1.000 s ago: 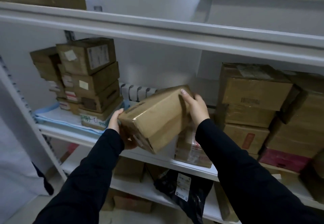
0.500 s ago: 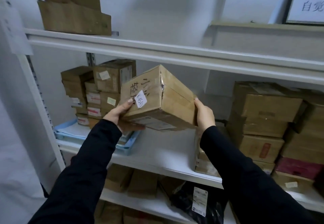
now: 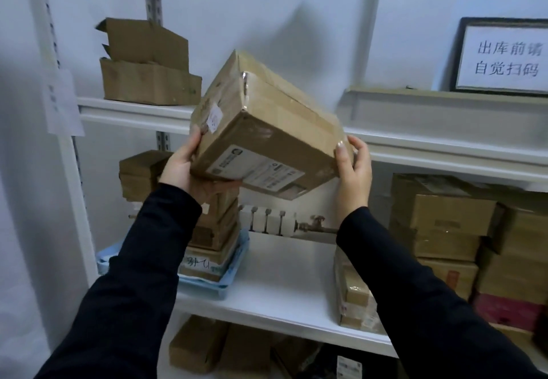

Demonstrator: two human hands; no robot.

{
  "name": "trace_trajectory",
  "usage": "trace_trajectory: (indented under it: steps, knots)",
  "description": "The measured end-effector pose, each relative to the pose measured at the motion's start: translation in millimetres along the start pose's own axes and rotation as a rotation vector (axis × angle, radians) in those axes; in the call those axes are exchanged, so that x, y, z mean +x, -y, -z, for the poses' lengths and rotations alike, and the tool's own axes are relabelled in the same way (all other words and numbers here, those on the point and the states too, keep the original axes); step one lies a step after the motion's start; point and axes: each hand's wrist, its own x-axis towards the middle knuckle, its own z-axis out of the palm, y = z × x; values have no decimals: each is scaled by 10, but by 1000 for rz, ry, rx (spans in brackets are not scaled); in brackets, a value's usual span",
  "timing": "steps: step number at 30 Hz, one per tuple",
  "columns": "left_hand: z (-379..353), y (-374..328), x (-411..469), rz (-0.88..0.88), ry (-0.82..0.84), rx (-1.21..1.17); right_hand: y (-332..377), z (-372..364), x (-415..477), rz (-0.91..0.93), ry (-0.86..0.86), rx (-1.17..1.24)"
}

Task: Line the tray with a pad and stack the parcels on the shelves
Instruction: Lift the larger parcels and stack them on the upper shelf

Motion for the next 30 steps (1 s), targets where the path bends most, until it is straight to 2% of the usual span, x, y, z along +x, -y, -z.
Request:
trace_trajectory:
  steps: [4,10,15,22,30]
  knots:
    - [-145,-304,17,-87,83,65,155,-47,182,52,-66,81]
    - [-451,-663,100,-242,112,92,391,-182,518,3,-11,37]
    - [-625,-587,191,-347,124,180,370,-185,802,-24,32,-106]
    - [-735,-516,272,-481,132,334,263,-143,926,-63,9,-48]
    - [-755,-315,511,-472,99,380,132,-125,1024,-204,39,-62]
